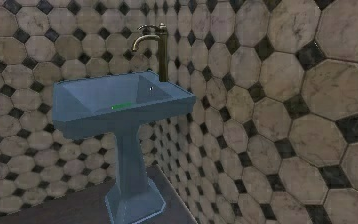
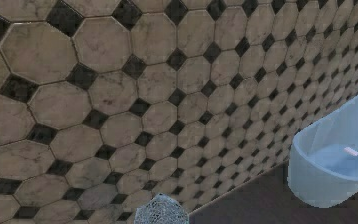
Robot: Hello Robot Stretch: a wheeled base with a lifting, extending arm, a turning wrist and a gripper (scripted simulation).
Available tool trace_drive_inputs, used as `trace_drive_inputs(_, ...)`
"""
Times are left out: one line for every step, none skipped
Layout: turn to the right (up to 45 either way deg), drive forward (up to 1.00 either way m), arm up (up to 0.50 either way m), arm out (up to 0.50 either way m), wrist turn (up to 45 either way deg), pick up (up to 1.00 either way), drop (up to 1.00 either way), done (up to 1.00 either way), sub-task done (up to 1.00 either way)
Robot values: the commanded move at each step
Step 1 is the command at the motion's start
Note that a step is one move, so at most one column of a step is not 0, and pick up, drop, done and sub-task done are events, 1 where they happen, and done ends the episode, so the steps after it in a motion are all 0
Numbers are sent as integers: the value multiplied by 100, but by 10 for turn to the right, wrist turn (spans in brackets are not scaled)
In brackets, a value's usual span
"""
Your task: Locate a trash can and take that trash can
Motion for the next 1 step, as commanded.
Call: trace_drive_inputs(0,0,0,0,0,0,0,100,0)
